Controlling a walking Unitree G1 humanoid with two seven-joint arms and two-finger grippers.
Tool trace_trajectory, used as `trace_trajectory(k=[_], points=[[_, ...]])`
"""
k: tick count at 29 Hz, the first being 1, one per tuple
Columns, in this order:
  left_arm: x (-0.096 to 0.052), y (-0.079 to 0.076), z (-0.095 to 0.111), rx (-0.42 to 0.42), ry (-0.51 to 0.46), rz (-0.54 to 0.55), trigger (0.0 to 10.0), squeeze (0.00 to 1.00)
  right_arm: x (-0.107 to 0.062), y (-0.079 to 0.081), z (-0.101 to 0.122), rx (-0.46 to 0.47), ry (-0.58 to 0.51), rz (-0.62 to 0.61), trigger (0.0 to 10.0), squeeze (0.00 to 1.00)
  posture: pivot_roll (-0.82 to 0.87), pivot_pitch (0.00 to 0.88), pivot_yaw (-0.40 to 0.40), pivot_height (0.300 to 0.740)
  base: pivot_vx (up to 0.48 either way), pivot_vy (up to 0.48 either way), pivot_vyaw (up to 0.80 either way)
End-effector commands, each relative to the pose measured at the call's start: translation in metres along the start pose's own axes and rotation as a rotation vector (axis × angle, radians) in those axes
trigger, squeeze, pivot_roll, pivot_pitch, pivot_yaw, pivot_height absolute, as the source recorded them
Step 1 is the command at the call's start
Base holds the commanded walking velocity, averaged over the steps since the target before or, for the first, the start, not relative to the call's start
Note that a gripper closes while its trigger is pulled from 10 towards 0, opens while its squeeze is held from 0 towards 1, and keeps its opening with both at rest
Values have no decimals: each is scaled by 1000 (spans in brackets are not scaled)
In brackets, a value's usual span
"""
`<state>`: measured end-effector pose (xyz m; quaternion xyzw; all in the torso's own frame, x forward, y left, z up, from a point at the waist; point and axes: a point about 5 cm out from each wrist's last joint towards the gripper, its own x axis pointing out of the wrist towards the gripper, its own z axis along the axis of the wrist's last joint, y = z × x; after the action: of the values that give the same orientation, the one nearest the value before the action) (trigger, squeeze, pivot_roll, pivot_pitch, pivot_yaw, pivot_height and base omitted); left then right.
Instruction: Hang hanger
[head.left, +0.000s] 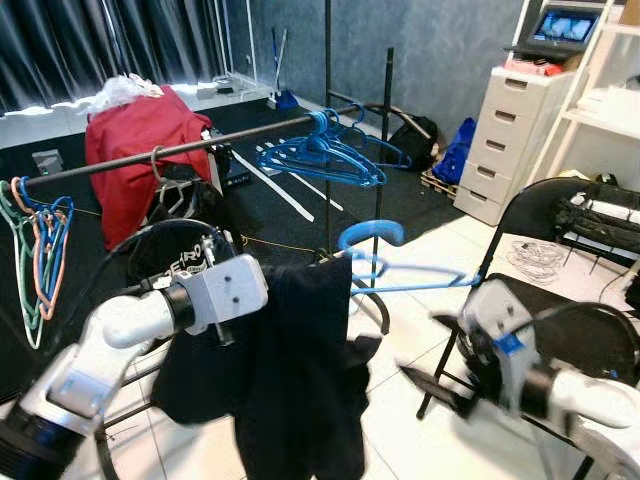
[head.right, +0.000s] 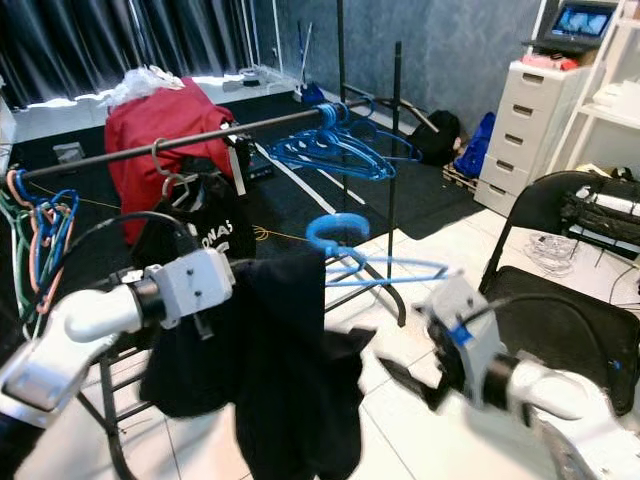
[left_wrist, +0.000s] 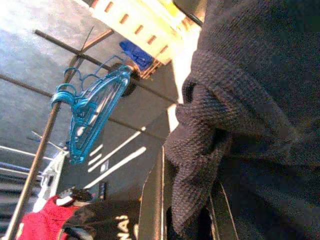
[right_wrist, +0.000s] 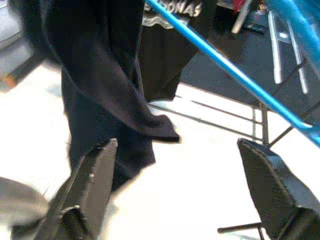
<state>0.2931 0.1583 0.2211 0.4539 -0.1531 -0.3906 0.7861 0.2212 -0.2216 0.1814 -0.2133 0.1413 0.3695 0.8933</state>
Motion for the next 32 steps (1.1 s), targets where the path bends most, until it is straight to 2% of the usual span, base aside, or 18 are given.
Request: trace_trajectory(k=[1,2,3,4,5,7,8,9,10,13,14,16,18,22,24,26,30,32], points=[[-1,6,3,44,-7,-11,10000,0,-4,-4,1,-15,-4,-10,10000,1000,-80,0,1,740,0,0,0],[-2,11,2,79,2,-38,10000,0,-18,-16,-6,-27,56,-53,10000,1000,-86,0,9,740,0,0,0],[-2,11,2,79,2,-38,10000,0,-18,-16,-6,-27,56,-53,10000,1000,-86,0,9,740,0,0,0],[-2,15,2,106,4,-55,10000,0,-33,-24,-8,-35,98,-82,10000,1000,-93,0,14,740,0,0,0],[0,19,4,138,0,-70,10000,0,-48,-28,-2,-45,102,-81,10000,1000,-98,0,18,740,0,0,0],[1,20,5,162,-6,-83,10000,0,-56,-29,5,-64,89,-78,10000,1000,-101,0,20,740,0,0,0],[4,21,7,183,-14,-99,10000,0,-61,-34,15,-114,66,-109,10000,1000,-104,0,22,740,0,0,0],[6,22,8,195,-22,-111,10000,0,-62,-40,23,-164,54,-153,10000,525,-107,0,24,740,0,0,0],[8,21,10,201,-33,-121,10000,0,-61,-44,30,-212,45,-191,10000,525,-106,0,25,740,0,0,0],[10,21,11,208,-41,-130,10000,0,-60,-47,34,-242,43,-209,10000,525,-106,0,25,740,0,0,0],[12,19,14,217,-57,-147,10000,0,-51,-45,49,-309,1,-203,10000,0,-101,0,24,740,0,0,0],[16,15,18,223,-84,-169,10000,0,-36,-46,65,-448,-21,-218,10000,0,-102,0,27,740,0,0,0],[19,13,21,224,-104,-178,10000,0,-24,-46,65,-498,-35,-233,10000,0,-100,0,24,740,0,0,0],[23,11,25,217,-131,-178,10000,0,-6,-40,59,-504,-57,-222,10000,0,-101,0,25,740,0,0,0],[28,7,31,213,-162,-180,10000,0,11,-16,59,-405,-133,-79,10000,0,-90,0,17,740,0,0,0],[30,6,35,210,-182,-182,10000,0,11,8,63,-313,-189,94,10000,0,-88,0,16,740,0,0,0],[31,5,36,210,-186,-183,10000,0,7,12,66,-289,-204,139,10000,0,-88,0,16,740,0,0,0],[31,3,32,210,-175,-189,10000,0,-19,4,76,-267,-209,166,10000,0,-104,0,20,740,0,0,0]])
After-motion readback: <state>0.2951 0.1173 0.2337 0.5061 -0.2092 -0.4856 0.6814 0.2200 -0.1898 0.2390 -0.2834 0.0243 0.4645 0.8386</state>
